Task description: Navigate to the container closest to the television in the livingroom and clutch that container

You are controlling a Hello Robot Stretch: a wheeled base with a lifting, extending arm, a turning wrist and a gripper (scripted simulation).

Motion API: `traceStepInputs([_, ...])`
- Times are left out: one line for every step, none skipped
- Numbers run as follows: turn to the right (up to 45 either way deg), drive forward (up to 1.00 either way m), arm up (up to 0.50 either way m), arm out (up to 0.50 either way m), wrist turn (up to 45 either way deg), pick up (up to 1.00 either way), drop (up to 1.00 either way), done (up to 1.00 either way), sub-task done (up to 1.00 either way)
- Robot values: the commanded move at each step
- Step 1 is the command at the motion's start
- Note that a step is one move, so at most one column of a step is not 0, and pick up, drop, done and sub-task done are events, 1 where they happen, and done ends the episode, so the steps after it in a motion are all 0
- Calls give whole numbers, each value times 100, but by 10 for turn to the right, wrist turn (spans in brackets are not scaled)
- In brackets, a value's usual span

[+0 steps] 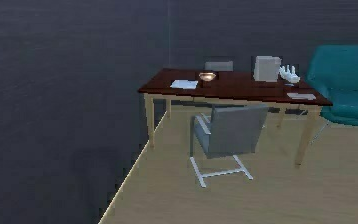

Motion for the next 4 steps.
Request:
traceStepInputs([0, 90, 0, 0, 0, 0, 0, 0, 0])
traceStepInputs([450, 0, 0, 0, 0, 0, 0, 0, 0])
traceStepInputs([450, 0, 0, 0, 0, 0, 0, 0, 0])
traceStepInputs([450, 0, 0, 0, 0, 0, 0, 0, 0])
